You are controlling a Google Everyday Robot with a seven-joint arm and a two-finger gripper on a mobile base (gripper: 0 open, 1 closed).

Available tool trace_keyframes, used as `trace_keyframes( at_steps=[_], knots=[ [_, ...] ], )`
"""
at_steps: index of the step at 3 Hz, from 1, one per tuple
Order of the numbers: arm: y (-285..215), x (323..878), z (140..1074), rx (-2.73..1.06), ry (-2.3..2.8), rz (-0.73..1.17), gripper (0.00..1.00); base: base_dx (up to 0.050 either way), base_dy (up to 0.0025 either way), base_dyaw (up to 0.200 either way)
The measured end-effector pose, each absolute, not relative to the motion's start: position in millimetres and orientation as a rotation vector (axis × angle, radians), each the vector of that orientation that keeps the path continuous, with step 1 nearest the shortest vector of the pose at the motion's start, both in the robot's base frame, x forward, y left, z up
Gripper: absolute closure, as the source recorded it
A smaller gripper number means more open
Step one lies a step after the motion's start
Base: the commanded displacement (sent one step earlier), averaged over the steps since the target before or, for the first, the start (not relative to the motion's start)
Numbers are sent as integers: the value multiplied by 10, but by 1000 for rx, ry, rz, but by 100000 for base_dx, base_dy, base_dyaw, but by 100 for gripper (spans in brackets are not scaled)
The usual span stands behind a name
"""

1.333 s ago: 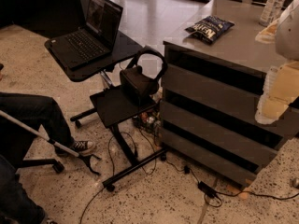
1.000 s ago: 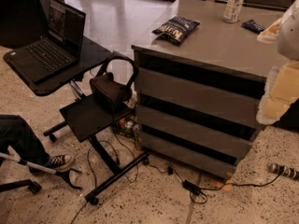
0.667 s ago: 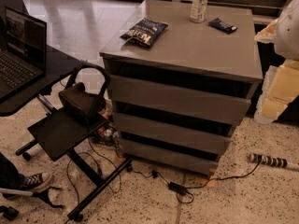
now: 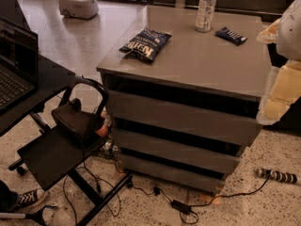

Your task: Move rxbar blueberry near blue chip bag

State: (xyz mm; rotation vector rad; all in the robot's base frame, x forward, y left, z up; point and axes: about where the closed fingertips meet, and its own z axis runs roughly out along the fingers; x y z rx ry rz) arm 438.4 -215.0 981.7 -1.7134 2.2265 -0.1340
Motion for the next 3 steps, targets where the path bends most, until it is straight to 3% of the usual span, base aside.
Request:
trace_keyframes(
  at_steps=[1, 2, 3],
  knots=[
    [-2150, 4384, 9817, -1713, 2227, -134, 0, 3894, -244, -12354],
    [-2150, 4384, 9817, -1713, 2227, -134, 0, 2937, 235, 15997],
    [-2150, 4384, 9817, -1713, 2227, -134, 0, 9, -13, 19143]
  ],
)
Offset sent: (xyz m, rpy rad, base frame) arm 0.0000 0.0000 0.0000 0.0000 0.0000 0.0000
